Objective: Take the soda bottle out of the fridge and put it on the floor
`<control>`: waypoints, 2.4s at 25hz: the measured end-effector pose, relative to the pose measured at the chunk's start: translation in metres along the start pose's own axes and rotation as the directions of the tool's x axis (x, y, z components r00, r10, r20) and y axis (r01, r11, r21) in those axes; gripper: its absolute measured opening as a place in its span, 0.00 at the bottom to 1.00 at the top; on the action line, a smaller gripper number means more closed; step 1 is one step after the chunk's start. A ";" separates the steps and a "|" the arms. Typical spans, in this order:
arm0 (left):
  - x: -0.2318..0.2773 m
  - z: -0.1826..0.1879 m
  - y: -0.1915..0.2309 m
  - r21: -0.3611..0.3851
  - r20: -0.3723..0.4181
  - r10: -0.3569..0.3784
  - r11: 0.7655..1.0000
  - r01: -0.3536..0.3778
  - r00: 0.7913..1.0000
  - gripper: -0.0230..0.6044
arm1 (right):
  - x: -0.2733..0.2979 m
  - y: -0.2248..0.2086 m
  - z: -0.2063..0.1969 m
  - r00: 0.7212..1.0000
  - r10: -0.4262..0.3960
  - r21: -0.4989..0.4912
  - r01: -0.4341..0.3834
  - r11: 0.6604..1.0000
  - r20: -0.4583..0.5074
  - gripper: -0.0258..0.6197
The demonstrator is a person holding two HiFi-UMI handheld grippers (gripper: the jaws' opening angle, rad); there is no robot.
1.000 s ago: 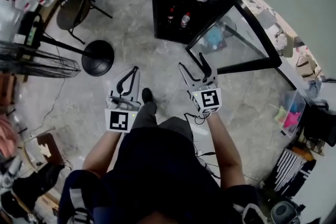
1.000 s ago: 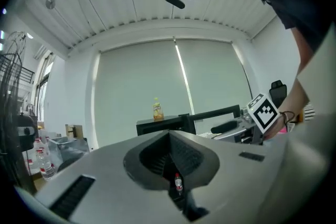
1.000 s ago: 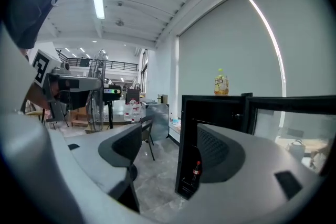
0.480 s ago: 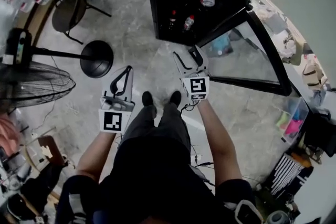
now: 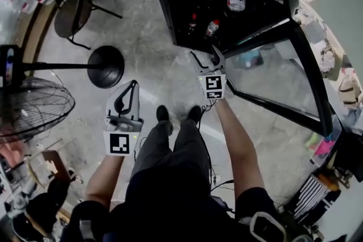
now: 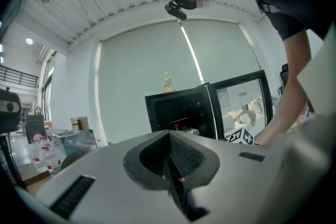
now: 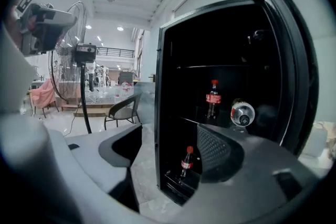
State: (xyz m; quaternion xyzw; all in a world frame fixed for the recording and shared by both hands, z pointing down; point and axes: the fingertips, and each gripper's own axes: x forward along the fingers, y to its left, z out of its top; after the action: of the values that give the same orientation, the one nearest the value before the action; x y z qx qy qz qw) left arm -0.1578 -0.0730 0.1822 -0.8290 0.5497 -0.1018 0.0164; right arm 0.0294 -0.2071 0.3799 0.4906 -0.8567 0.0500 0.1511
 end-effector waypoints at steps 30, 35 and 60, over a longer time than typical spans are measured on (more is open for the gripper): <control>0.089 -0.194 0.001 -0.048 -0.006 -0.045 0.998 0.044 0.999 0.08 | 0.221 -0.051 -0.215 0.995 -0.059 0.001 0.059 0.998 -0.084 0.57; 0.116 -0.225 -0.007 -0.069 0.026 -0.068 0.995 0.069 0.997 0.08 | 0.239 -0.054 -0.235 0.995 -0.077 -0.017 0.076 0.997 -0.062 0.57; 0.155 -0.326 -0.026 -0.082 0.021 -0.108 0.991 0.110 0.994 0.08 | 0.332 -0.092 -0.312 0.989 -0.133 0.095 0.138 0.986 -0.063 0.59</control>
State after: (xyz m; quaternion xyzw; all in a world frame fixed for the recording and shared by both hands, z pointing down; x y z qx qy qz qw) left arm -0.1371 -0.1773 0.5284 -0.8586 0.5072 -0.0727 -0.0192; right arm 0.0170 -0.4554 0.7725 0.5530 -0.8132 0.0959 0.1538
